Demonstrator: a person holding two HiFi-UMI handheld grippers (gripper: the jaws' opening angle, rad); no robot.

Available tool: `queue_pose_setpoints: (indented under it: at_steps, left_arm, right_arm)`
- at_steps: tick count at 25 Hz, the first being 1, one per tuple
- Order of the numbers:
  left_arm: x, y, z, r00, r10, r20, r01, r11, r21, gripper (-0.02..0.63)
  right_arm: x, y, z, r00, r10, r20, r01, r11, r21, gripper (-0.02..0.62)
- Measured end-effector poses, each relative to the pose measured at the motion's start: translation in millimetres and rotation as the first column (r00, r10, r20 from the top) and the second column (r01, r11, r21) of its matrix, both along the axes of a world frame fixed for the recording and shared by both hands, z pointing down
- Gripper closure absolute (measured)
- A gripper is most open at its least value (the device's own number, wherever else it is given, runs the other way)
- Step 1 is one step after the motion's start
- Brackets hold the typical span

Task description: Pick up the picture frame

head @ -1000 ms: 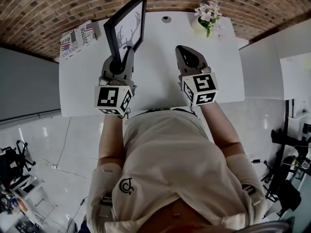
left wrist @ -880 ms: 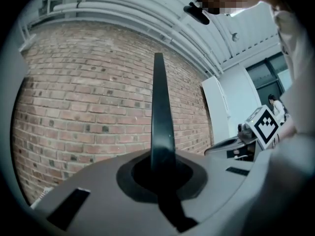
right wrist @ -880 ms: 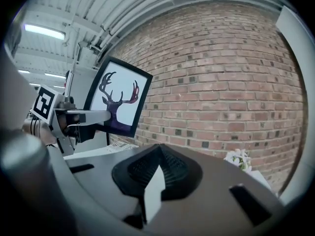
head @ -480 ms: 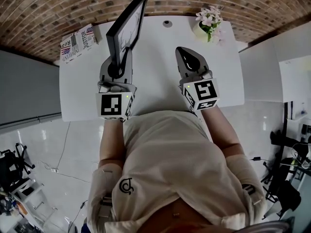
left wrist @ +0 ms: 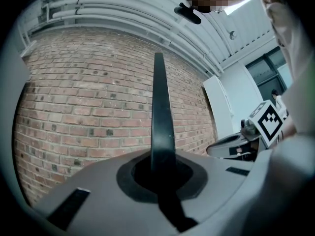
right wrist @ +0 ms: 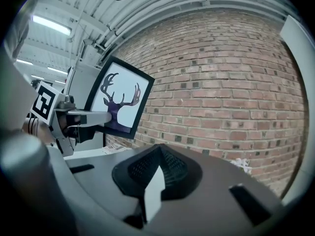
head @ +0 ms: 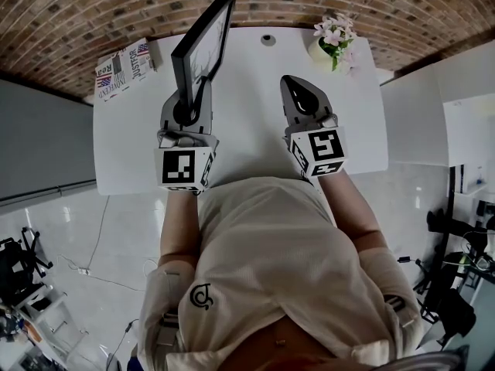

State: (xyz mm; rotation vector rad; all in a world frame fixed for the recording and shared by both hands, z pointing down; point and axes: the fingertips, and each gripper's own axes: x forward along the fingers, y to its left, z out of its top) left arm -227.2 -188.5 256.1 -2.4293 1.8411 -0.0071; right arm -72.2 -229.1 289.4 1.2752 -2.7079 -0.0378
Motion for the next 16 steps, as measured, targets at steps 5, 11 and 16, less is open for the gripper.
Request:
queue_pose_setpoints:
  at_steps: [5, 11, 16]
  left_arm:
    - [-1.5, 1.6, 2.5, 1.000, 0.005, -0.031, -0.005, 1.000, -0.005, 0.583]
    - [-0.9, 2.7, -1.3, 0.999, 0.017, -0.047, -0.017, 1.000, 0.001, 0.583]
    - [2.8, 4.7, 0.8, 0.998, 0.027, -0.057, -0.027, 1.000, -0.001, 0.583]
  right_arm:
    - [1.7, 0.0, -6.1, 0.999, 0.017, 0.035, -0.018, 1.000, 0.019, 0.591]
    - [-0.2, 0.2, -5.3, 0.999, 0.013, 0.052, -0.013, 1.000, 0.007, 0.591]
    - [3.1, 1.3, -2.5, 0.998, 0.035, 0.045, -0.035, 0.999, 0.011, 0.591]
